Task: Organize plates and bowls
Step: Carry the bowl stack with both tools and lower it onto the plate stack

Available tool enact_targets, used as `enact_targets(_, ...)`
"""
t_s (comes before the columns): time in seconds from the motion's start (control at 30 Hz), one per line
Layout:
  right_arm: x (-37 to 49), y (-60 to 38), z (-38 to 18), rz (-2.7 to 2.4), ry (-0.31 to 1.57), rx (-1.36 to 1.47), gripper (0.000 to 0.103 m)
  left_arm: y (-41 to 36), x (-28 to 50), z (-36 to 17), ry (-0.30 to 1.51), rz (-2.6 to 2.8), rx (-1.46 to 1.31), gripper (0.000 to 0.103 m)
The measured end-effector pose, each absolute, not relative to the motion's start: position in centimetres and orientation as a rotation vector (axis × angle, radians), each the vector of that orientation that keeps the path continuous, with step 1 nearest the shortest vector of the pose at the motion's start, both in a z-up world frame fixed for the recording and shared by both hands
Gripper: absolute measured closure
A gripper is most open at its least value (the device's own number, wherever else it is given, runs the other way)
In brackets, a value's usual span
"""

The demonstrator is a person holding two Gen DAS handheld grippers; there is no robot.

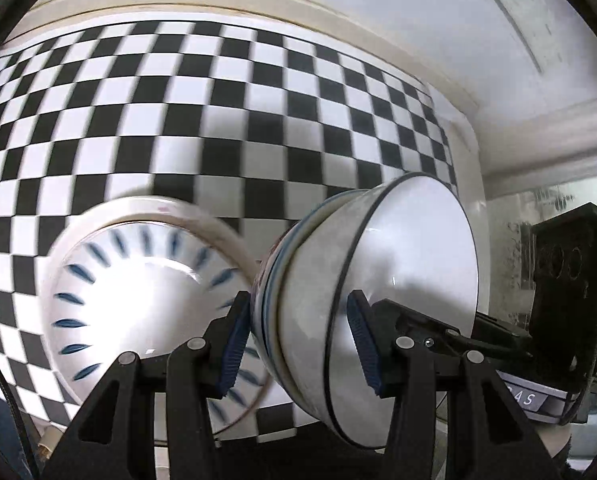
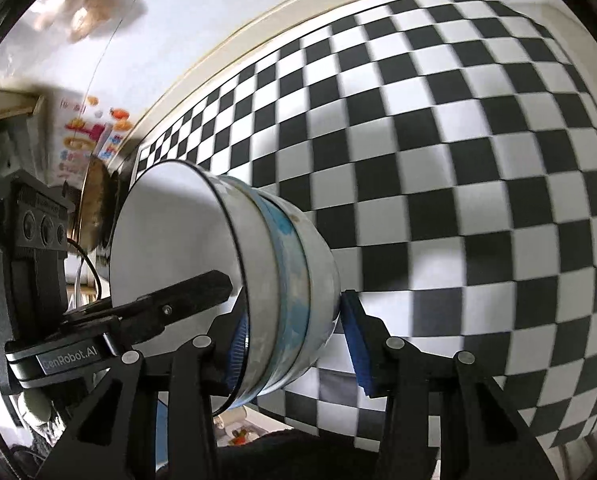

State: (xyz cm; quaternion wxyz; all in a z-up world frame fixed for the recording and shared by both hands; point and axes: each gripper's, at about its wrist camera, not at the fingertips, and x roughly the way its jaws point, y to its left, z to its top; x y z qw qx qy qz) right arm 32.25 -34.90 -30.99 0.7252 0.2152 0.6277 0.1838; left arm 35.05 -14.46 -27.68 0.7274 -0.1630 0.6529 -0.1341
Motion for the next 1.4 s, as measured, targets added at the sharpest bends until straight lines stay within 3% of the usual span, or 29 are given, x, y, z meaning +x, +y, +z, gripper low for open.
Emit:
enact_targets(0.5,33.5,-22.6,-33.0,0.572,1.454,0.308,0.06,-4.6,33.1,-29.0,1.391,-0.116,-0.459,0.058)
enact_targets(1.13,32.8,-19.0,-33.7,0.52,1.45,0.211,0.063,-4.2,31.2,-30.9,1.436,-0.094,-0.414,0.06)
enact_targets(1.4,31.6,-19.2,-31.9,0.473,1.4,0.158,0.064,-4.5,29.9,-27.5,1.366,-0.038,-0.268,0.061)
